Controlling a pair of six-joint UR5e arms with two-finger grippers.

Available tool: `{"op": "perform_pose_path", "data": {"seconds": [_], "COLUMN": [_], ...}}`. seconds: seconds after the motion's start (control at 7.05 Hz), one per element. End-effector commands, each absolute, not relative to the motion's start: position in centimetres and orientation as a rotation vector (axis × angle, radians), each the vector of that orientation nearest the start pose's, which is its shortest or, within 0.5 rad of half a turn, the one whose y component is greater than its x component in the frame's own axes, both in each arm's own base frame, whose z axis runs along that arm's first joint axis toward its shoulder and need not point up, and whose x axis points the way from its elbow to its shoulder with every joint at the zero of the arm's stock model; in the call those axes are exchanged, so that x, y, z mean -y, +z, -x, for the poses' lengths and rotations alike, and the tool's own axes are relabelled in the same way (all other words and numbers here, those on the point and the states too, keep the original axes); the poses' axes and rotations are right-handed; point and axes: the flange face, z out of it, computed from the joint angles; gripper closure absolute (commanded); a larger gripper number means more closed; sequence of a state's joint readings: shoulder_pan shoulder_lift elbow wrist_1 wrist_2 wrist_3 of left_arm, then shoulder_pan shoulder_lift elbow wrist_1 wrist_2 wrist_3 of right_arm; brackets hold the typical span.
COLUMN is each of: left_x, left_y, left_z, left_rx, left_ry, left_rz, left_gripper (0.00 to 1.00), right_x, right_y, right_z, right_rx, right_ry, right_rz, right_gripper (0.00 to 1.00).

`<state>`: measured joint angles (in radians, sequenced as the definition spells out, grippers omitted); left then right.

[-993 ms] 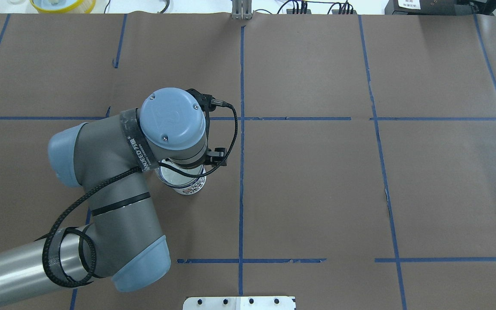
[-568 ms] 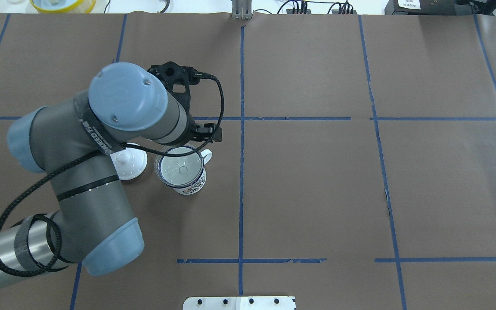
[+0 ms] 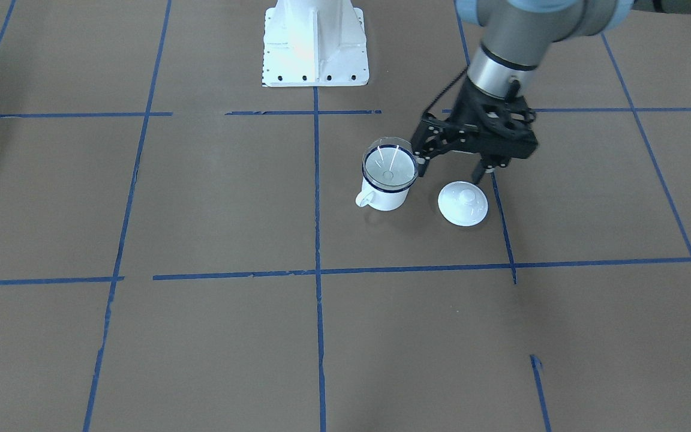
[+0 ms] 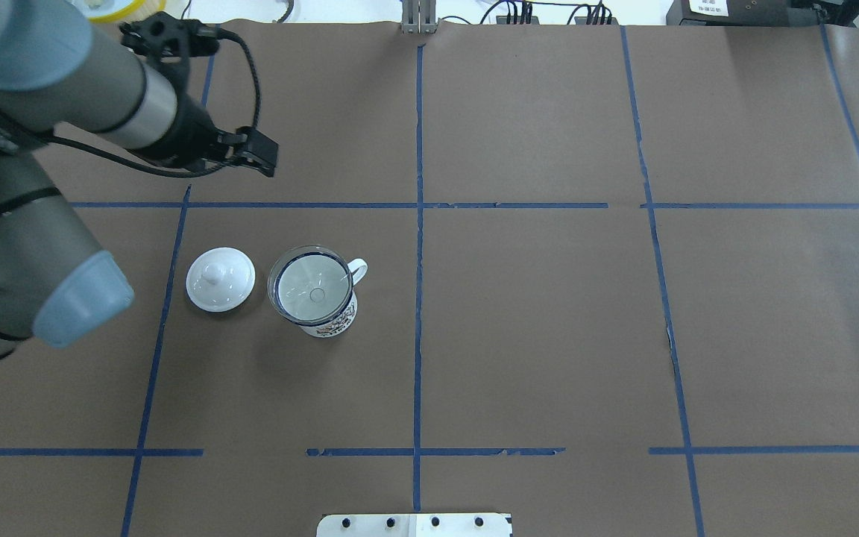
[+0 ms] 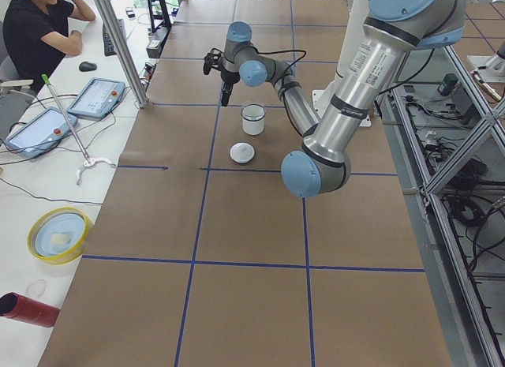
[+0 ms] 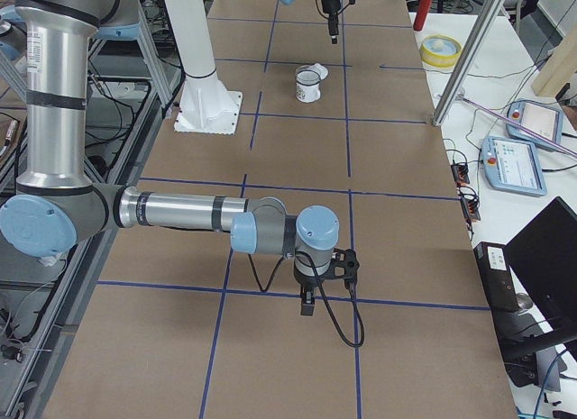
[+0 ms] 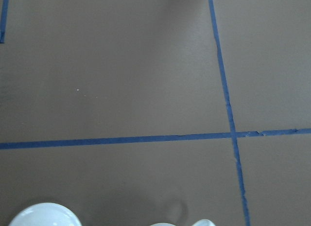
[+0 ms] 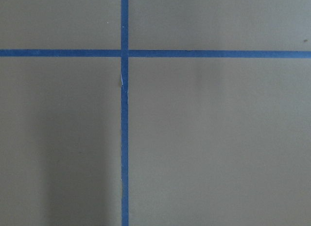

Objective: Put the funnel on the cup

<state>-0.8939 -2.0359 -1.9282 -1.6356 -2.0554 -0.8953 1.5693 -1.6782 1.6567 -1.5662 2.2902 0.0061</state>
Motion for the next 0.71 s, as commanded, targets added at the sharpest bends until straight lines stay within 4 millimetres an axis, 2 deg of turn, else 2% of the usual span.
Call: {"op": "perform_pose_path", "data": {"seconds": [0.0, 0.28, 0.43, 0.57], "left_x": [54.6, 54.1, 52.2, 51.2], "left_y": [33.1, 44.2, 49.0, 54.4], "left_z": [-18.6, -7.7, -4.0, 0.0], "left_rx": [-0.841, -0.78, -0.741, -0.713], "left_ry": [0.099, 0.203, 0.27, 0.31], "left_rz": [-0.316, -0.295, -0.291, -0.271], "left_gripper": [0.0, 0.0, 0.0, 0.0], "right_x": [44.5, 44.5, 44.6, 44.6], "right_y": [67.0, 67.0, 66.9, 66.9], "right_z": [-6.7, -6.7, -6.7, -6.7], "right_rx": [0.719, 0.719, 0.719, 0.719], "right_ry": [0.01, 0.01, 0.01, 0.01], "right_rz": [0.019, 0.019, 0.017, 0.017], "right_gripper": [0.0, 0.0, 0.0, 0.0]}}
